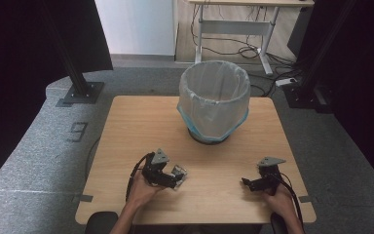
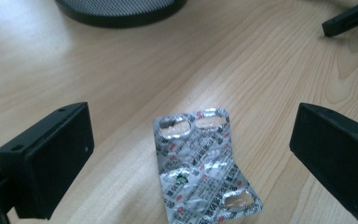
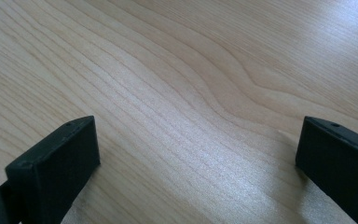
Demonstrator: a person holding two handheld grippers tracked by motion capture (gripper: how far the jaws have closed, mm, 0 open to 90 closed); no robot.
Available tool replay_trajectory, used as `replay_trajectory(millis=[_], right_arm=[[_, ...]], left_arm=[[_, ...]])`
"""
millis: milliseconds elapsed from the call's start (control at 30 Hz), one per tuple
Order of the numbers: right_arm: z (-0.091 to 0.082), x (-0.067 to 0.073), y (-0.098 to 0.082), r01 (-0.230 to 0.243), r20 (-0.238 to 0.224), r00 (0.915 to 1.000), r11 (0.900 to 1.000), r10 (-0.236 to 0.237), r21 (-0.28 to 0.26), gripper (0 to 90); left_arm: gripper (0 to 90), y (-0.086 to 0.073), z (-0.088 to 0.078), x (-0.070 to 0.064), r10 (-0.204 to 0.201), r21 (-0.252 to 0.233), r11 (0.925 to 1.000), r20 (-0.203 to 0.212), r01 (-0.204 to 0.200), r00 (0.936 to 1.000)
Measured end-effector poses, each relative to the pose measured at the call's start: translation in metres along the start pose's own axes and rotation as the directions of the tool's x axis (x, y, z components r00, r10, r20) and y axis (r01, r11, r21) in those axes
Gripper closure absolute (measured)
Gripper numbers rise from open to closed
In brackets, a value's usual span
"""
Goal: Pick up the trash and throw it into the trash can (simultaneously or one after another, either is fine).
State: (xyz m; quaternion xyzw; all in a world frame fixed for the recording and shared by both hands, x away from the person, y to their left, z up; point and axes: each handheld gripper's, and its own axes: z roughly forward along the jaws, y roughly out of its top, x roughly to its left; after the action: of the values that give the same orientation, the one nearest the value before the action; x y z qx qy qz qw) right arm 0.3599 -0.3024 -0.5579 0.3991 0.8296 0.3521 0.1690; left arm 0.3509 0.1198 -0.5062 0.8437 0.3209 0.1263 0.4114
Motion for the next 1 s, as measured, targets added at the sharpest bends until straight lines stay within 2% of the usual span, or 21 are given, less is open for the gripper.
replay_trajectory(millis=[333,667,833,900,1000], right_arm=[[0.0,0.0,0.0,0.001,0.0,1.0,1.0,-0.001,0.0,0.0],[0.0,0.0,0.0,-0.001,0.0,1.0,1.0,0.001,-0.001,0.0],[0.0,0.0,0.0,0.0,0.0,1.0,1.0,0.0,0.0,0.0],[0.0,0.0,0.0,0.0,0.0,1.0,1.0,0.0,0.0,0.0],[0.0,0.0,0.0,0.0,0.0,1.0,1.0,0.0,0.0,0.0]], left_arm=[[0.0,-0.014,0.013,-0.004,-0.008,0.035,0.9994,-0.003,0.008,1.0],[1.5,-0.026,0.025,-0.008,0.008,0.088,0.9961,-0.026,-0.006,0.9996],[6.1,-0.03,0.028,-0.009,0.017,0.11,0.9938,-0.033,-0.014,0.9993],[13.3,-0.031,0.028,-0.009,0.023,0.117,0.993,-0.035,-0.019,0.9991],[18.9,-0.031,0.028,-0.009,0.032,0.121,0.9923,-0.042,-0.026,0.9986]])
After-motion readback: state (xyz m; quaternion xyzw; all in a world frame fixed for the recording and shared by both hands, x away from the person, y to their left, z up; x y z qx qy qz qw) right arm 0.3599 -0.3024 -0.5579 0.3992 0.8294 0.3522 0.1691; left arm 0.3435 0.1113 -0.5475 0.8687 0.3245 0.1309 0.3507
